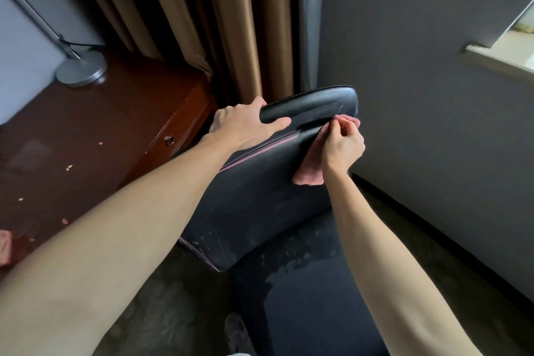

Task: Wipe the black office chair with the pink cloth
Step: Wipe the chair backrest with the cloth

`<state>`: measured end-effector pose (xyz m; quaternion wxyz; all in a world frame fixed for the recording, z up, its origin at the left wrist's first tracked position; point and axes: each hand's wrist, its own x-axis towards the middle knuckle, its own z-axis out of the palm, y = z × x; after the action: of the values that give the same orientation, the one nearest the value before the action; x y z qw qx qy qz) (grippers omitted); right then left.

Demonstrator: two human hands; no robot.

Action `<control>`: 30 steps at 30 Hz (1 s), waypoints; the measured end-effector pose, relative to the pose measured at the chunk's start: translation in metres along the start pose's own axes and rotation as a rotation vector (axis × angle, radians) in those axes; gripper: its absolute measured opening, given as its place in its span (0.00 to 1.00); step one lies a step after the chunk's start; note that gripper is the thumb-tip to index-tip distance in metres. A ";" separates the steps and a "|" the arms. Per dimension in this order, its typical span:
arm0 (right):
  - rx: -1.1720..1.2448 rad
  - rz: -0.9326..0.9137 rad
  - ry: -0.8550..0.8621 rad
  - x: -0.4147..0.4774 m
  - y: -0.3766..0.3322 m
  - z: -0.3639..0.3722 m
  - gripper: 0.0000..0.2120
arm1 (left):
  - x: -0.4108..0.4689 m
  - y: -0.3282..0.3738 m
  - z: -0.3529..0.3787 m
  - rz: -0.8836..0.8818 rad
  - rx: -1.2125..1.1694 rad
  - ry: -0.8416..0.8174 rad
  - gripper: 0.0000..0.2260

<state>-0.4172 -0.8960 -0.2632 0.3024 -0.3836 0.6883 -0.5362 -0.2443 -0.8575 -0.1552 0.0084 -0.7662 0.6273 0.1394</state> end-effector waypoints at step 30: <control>0.074 -0.145 -0.291 -0.109 -0.012 0.019 0.05 | -0.034 -0.064 -0.002 -0.139 -0.160 -0.055 0.38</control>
<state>-0.3418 -0.8140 -0.2560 0.3735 -0.4946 0.5875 -0.5203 -0.1880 -0.8111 -0.1559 -0.0261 -0.8019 0.5590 0.2092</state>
